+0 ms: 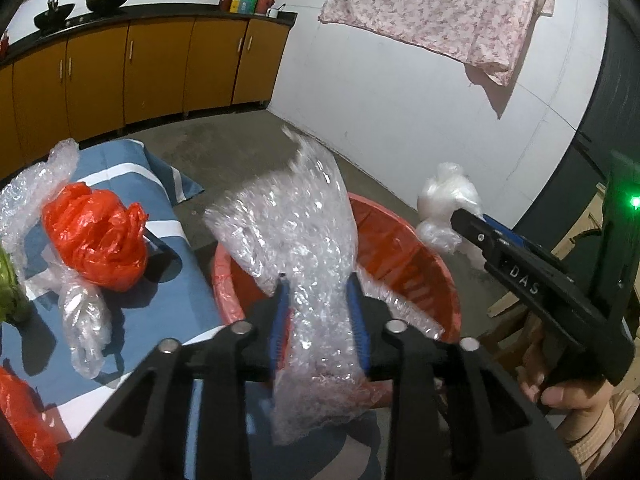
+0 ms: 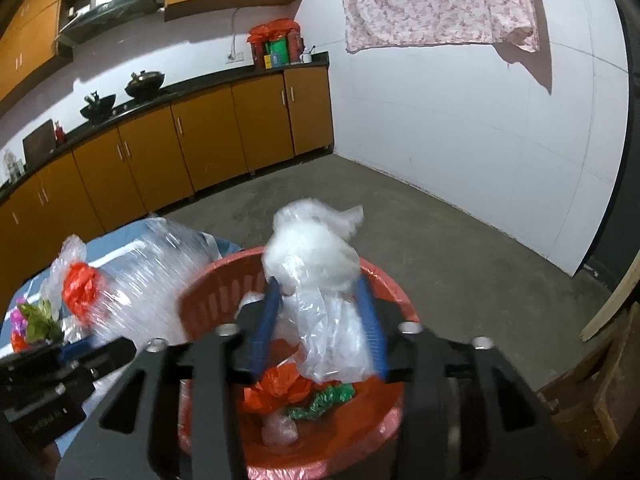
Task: Collect trash
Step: 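Open both tools to drop the bubble wrap and white bag into the basket, then grasp a long red bag with the left tool while the right tool grasps a clear bag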
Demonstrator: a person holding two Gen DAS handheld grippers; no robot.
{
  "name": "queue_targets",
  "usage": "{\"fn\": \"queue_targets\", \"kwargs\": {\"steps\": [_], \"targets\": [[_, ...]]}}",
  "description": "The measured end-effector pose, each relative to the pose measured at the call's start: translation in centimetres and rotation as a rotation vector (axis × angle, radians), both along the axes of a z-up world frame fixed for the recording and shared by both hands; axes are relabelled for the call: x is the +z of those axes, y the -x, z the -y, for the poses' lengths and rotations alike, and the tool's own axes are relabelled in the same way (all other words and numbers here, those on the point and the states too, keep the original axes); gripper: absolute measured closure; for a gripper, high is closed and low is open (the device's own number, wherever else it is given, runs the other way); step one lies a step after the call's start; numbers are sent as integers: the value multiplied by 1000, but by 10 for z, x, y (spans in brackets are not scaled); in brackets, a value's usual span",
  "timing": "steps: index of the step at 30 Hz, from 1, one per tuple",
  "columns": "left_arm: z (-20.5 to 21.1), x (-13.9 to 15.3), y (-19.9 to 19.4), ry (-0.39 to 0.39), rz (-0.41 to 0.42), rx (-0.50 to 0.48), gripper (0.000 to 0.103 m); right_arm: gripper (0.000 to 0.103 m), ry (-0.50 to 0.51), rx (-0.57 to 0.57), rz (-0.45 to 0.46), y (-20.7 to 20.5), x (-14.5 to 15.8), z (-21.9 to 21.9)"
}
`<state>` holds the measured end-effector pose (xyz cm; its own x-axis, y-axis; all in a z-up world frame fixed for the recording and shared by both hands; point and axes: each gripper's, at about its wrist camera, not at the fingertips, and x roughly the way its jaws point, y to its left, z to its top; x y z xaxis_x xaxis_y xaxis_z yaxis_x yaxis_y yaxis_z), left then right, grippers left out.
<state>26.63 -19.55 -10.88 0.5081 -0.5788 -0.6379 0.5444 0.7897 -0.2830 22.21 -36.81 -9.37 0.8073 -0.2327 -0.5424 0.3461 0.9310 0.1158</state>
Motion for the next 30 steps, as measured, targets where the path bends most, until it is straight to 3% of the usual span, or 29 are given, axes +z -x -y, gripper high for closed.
{"fn": "queue_targets", "kwargs": {"steps": [9, 21, 26, 30], "targets": [[-27, 0, 2, 0, -2, 60, 59, 39, 5, -3, -12, 6, -5, -5], [-95, 30, 38, -21, 81, 181, 54, 35, -19, 46, -10, 13, -1, -35], [-148, 43, 56, -47, 130, 330, 54, 35, -23, 89, -10, 14, -2, -59], [-200, 40, 62, -38, 115, 452, 46, 35, -45, 124, -20, 10, -6, -77]]}}
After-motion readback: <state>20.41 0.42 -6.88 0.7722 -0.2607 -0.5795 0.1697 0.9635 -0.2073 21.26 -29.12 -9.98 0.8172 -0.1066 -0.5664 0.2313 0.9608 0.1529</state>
